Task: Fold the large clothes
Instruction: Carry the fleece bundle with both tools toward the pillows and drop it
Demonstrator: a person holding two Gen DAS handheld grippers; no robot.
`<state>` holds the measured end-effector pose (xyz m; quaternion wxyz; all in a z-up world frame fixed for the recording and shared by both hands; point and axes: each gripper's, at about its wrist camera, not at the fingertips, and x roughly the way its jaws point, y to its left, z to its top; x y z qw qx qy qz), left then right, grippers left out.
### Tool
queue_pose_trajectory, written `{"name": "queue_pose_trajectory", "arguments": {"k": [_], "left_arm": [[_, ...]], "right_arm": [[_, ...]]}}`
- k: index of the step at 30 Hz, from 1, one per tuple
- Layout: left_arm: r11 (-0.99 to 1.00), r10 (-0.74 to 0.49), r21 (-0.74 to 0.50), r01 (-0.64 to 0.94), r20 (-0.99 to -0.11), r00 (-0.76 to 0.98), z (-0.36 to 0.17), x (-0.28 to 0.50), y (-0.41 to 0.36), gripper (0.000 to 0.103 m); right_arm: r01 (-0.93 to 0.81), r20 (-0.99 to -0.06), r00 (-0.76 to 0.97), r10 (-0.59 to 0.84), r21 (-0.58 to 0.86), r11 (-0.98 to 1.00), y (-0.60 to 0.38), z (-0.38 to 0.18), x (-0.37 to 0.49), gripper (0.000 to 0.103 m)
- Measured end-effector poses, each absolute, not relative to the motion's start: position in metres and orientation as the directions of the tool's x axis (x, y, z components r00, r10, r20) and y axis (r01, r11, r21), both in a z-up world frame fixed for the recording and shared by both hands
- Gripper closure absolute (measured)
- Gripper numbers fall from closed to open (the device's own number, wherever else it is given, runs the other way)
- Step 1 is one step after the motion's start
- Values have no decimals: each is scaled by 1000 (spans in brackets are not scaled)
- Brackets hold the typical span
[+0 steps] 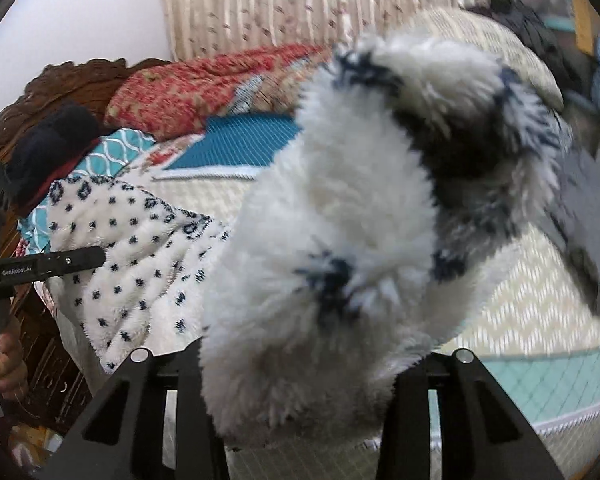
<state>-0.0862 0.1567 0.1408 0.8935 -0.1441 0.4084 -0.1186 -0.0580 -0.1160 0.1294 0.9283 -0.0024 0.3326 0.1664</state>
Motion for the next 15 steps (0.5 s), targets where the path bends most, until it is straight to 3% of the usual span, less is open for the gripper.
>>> {"name": "queue_pose_trajectory", "arguments": {"k": [8,15], "left_arm": [[937,-258,-348,33,-624,737,182,-28,212,73],[956,-54,-263,-126,-582,812,209,78,286,73]], "right_arm": [[-405,-547,749,375,70,912,-71,166,32,38],[-478,-482,771,417,-3,879,27,184,162,38]]}}
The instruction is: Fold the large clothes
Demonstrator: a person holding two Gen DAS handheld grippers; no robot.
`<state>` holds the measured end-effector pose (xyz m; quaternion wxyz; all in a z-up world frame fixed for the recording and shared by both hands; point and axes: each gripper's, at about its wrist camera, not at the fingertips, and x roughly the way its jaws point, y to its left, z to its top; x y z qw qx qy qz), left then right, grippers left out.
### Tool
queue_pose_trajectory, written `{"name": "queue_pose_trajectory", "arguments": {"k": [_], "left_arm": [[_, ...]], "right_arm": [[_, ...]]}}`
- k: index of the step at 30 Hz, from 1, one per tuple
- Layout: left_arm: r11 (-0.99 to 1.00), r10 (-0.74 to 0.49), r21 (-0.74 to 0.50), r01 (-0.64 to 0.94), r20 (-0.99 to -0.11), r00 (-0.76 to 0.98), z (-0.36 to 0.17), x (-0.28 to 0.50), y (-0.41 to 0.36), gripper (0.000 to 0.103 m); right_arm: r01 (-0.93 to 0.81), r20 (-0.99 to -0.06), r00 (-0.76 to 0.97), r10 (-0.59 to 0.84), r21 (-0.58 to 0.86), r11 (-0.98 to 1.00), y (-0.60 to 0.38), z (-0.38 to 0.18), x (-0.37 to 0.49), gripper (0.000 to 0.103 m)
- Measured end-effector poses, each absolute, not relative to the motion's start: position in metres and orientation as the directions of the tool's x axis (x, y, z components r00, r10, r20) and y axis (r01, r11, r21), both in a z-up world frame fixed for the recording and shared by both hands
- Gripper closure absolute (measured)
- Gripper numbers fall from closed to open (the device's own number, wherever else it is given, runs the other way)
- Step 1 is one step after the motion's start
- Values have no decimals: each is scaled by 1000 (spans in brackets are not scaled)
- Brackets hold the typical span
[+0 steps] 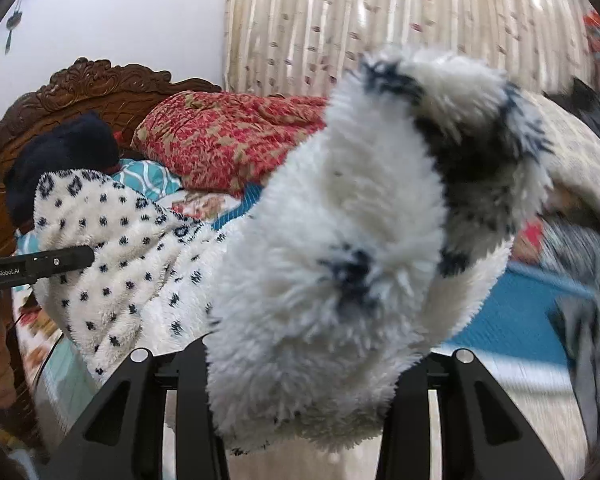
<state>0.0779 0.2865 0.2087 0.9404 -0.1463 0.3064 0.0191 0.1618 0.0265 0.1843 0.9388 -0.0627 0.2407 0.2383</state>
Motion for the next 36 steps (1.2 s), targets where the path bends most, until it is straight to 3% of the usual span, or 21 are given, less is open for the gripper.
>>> {"name": "queue_pose_trajectory", "arguments": {"k": [3,5,8,9,12,18,20,26,32,36], "left_arm": [[948,83,-209,-239,-564,822,212,131,325,67],[914,224,-156,-374,-575,787,198,166,351,46],[863,373,-14,-506,-658,655,149,214,375,43],[847,392,33,-530,-712,583,122,229,382,43],[839,385,52,-541,-760,523,76,230,384,43],[833,433,42,-552,-672,601,78,176,357,42],[827,429,10,-563,-658,619,90,145,347,31],[869,376,12,-495,-667,643,109,60,297,16],[901,323,26,-433,-707,629,113,-9,249,6],[915,318,72,-396,-733,601,111,-42,217,6]], "right_arm": [[-468,-487,762,426,40,883,70,180,225,32],[-444,-558,736,383,30,896,97,163,262,11],[-362,-738,655,165,-115,925,129,92,317,7],[-343,-751,647,127,-139,929,129,78,321,7],[-278,-741,662,113,-102,955,104,48,310,7],[-229,-699,705,119,-66,971,72,44,249,6],[-239,-697,706,129,-62,969,65,49,217,6],[-287,-669,712,213,0,958,47,69,115,3],[-344,-700,659,275,44,938,26,87,36,2],[-329,-702,649,294,89,940,6,95,-9,1]]}}
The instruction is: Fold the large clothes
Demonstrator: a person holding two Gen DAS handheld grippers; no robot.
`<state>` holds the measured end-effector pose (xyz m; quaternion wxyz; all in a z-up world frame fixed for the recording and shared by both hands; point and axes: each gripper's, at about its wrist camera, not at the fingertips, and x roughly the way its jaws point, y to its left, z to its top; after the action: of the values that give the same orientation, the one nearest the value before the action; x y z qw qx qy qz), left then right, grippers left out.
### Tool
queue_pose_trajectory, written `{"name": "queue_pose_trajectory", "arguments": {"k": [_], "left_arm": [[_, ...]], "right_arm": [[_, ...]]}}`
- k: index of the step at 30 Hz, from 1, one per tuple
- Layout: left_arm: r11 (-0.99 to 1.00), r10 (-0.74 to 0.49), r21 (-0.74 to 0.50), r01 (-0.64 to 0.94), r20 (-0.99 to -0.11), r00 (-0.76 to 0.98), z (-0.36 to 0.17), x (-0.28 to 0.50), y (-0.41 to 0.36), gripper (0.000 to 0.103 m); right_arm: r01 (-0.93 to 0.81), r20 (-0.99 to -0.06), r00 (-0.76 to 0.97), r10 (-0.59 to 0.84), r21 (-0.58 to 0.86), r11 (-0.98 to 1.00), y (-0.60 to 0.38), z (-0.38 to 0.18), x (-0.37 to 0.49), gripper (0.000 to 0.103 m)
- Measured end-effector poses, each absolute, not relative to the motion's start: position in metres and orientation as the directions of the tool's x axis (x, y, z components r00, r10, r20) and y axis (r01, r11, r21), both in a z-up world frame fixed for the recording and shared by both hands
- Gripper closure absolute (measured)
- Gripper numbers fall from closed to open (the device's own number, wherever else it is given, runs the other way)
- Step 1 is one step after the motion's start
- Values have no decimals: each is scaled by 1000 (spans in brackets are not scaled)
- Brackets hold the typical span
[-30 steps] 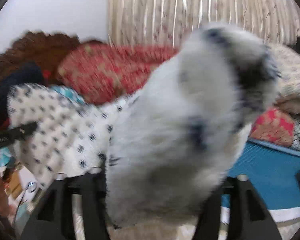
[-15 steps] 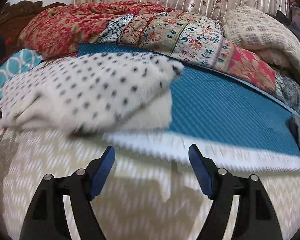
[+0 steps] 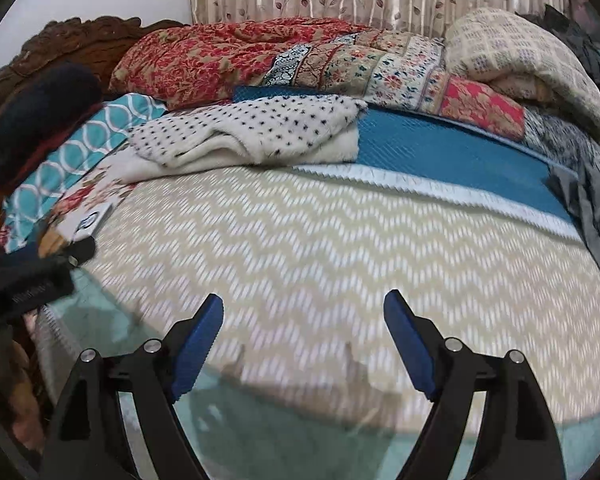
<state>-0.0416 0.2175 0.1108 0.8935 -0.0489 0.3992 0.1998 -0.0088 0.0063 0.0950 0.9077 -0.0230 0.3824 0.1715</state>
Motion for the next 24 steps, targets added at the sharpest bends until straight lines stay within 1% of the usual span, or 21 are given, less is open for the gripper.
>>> {"name": "queue_pose_trajectory", "arguments": {"k": [6,11,18,24], "left_arm": [[929,267,40,-369,-762,590,113,-82,187,6],[939,278,81,-336,-754,595,117,-105,162,6],[952,250,70,-299,-744,620,127,-130,144,6],[946,284,120,-301,-757,589,129,-138,132,6]], "right_arm": [[-307,-719,623,308,138,942,-21,99,-58,0],[-290,-727,603,329,185,939,-39,103,-89,0],[-308,-741,580,338,185,933,-41,105,-118,-1],[-310,-728,588,352,199,930,-46,113,-130,-2]]}}
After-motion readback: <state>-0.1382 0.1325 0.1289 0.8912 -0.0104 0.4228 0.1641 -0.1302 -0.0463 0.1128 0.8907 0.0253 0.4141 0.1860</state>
